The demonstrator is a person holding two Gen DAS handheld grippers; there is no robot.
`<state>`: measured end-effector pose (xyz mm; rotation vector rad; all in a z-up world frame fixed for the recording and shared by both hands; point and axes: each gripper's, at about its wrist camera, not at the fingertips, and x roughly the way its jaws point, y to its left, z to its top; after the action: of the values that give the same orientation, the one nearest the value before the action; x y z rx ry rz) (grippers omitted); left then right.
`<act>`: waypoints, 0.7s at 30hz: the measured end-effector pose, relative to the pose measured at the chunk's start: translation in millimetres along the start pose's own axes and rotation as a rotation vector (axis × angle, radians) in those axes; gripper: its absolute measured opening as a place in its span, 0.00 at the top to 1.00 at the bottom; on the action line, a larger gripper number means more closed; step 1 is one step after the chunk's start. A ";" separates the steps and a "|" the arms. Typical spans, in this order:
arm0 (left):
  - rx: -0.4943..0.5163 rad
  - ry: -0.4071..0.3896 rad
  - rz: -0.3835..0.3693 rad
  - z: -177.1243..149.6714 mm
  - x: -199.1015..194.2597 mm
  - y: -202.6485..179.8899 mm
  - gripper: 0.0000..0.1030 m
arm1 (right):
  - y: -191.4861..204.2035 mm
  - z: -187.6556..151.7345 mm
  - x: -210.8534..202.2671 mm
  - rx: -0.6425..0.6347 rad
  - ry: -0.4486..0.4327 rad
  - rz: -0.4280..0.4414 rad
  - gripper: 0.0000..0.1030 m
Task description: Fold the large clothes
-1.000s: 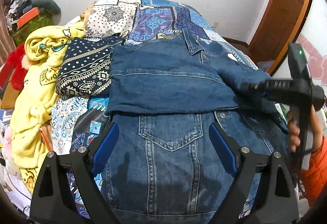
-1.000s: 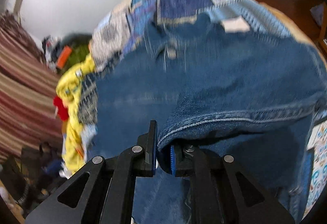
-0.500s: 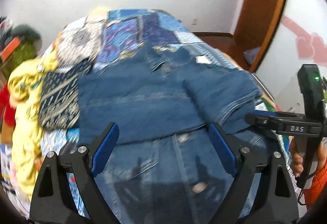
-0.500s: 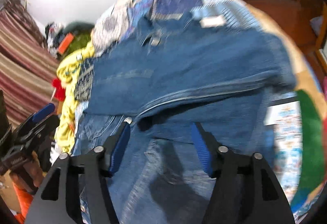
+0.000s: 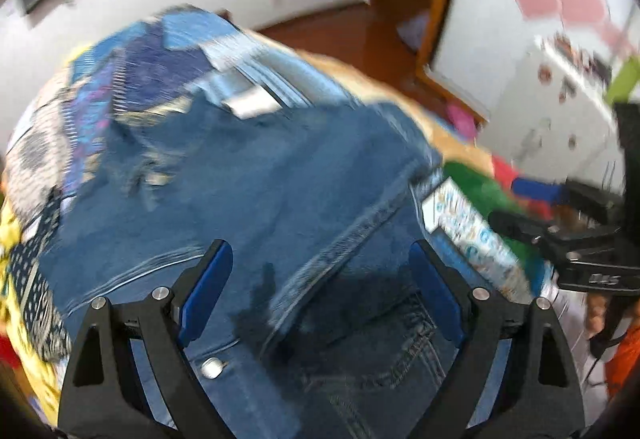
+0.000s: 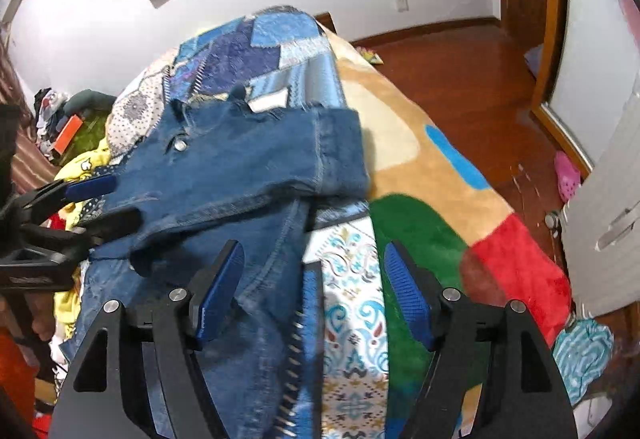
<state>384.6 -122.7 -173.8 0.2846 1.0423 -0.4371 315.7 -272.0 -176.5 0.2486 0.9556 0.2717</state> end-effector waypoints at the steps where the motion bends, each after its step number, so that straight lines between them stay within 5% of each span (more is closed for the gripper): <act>1: 0.030 0.038 0.008 0.8 14.1 -5.1 0.16 | -3.6 -1.1 4.8 0.005 0.013 0.002 0.32; 3: 0.076 0.111 0.018 1.1 41.2 -11.7 0.36 | -7.5 -3.3 14.9 0.007 0.046 0.001 0.32; 5: 0.085 0.140 0.009 1.5 55.9 -11.5 0.42 | -6.9 -5.2 23.5 0.004 0.063 0.009 0.32; 12: -0.019 0.102 -0.068 15.8 57.7 5.9 0.85 | 2.5 -11.3 50.4 -0.056 0.115 -0.026 0.32; 21: -0.187 -0.136 0.070 7.1 -30.8 80.5 0.93 | 13.2 -23.1 60.9 -0.166 0.118 -0.102 0.32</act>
<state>415.2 -48.5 -141.6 0.1220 0.9302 -0.2890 328.5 -237.2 -231.6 0.0311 1.0531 0.2724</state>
